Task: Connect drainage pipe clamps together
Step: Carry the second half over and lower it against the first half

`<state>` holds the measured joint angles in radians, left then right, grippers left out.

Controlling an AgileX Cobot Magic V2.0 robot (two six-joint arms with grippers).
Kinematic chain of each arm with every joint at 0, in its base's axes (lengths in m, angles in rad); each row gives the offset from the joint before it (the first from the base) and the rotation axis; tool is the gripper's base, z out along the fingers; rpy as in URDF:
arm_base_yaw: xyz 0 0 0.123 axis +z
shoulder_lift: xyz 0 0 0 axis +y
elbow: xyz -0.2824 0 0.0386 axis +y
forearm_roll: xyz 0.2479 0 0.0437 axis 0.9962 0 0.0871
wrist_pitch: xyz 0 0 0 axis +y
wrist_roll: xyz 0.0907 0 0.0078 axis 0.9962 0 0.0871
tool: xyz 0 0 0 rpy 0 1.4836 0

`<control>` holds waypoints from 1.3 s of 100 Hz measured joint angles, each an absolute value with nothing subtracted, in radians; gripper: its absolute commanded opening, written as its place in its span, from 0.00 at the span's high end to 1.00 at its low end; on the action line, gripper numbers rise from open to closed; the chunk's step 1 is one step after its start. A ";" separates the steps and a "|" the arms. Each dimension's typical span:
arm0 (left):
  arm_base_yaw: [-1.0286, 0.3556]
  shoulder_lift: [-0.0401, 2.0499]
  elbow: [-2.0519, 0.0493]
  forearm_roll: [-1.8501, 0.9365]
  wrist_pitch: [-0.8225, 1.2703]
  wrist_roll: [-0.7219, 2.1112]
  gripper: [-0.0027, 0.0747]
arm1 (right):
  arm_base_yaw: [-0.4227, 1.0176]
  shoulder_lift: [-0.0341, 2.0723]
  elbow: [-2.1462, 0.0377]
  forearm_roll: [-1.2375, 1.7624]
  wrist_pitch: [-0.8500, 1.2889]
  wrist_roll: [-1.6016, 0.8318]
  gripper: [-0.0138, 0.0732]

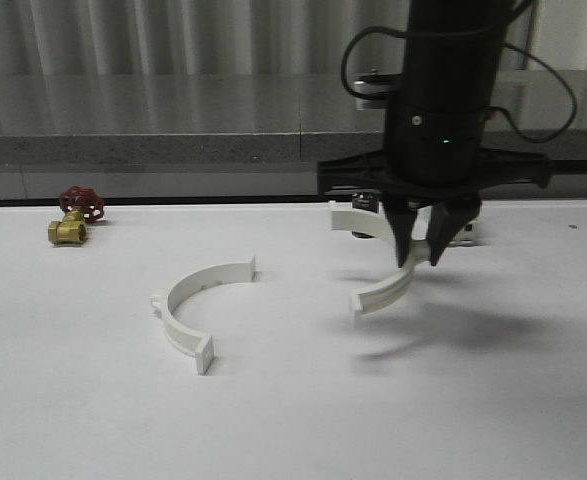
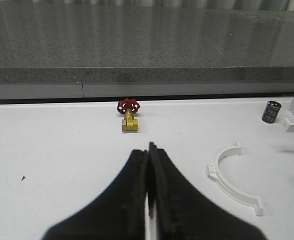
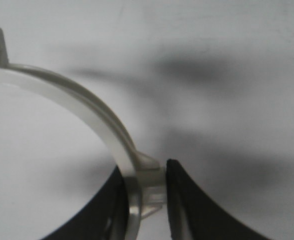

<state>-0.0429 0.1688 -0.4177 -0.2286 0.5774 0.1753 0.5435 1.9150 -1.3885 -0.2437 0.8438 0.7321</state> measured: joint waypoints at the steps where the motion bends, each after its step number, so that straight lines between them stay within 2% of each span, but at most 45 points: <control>1: -0.043 0.169 -0.418 -0.229 0.577 0.175 0.99 | 0.546 1.919 -1.393 -0.242 0.844 0.732 0.81; 37: -0.043 0.169 -0.418 -0.229 0.576 0.175 0.99 | 0.621 2.048 -1.551 -0.221 0.889 0.756 0.81; 130: -0.043 0.169 -0.418 -0.229 0.575 0.175 0.99 | 0.642 2.129 -1.578 -0.108 0.857 0.798 0.81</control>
